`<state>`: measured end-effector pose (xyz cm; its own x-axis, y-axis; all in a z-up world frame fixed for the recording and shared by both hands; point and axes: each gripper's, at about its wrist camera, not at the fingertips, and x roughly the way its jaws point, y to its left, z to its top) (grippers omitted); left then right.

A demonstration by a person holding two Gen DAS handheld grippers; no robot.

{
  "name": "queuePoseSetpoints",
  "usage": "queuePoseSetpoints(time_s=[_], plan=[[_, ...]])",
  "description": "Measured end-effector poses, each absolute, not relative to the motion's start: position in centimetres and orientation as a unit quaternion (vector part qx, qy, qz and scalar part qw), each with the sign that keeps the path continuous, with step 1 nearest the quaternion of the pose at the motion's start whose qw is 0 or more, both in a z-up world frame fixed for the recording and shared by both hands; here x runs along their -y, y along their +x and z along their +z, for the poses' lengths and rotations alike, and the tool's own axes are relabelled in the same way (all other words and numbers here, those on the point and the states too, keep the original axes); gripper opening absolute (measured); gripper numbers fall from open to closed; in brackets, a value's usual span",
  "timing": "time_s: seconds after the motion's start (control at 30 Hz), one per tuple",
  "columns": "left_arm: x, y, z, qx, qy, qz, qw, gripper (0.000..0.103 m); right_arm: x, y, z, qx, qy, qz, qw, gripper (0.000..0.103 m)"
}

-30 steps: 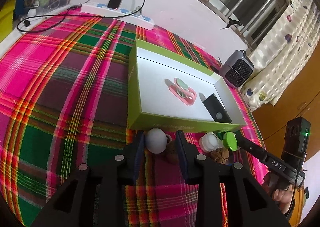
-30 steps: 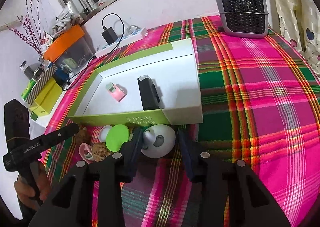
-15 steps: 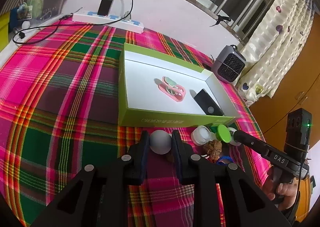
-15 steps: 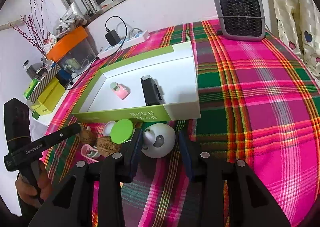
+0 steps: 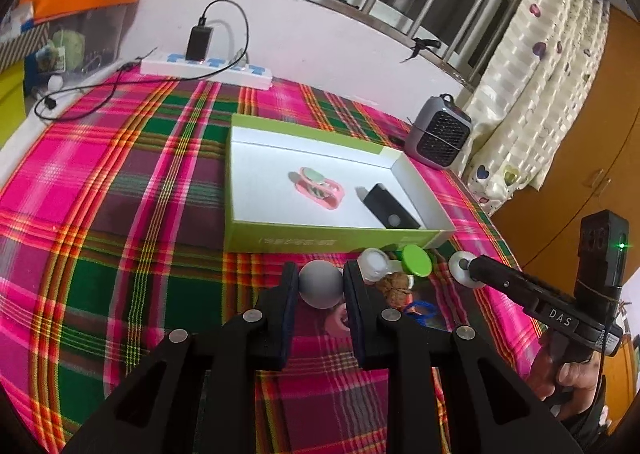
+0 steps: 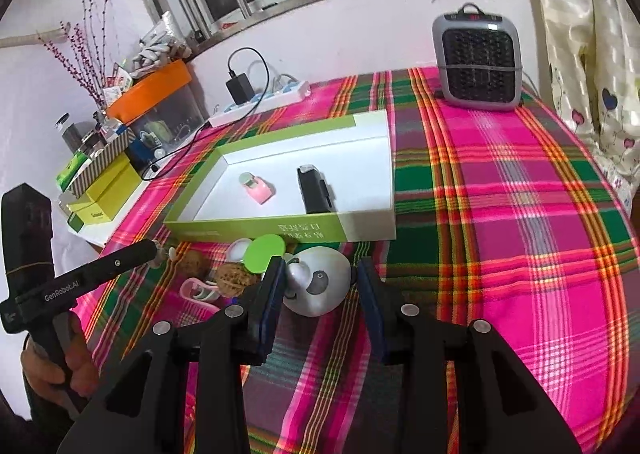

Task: Organize objects
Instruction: 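Close left tool on the white ball while right tool grasps the panda disc, then carry the white ball and panda disc into the green box and open both tools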

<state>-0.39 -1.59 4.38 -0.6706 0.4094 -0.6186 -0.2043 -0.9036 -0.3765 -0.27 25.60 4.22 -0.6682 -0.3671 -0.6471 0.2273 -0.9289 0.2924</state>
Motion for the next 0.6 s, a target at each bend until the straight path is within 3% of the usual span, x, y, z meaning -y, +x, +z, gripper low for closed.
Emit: queuePoseSetpoints(time_s=[0.6], plan=[[-0.2, 0.7, 6.7, 0.104, -0.344, 0.915, 0.182, 0.021, -25.0, 0.9, 5.5, 0.078, 0.350, -0.917, 0.173, 0.038]])
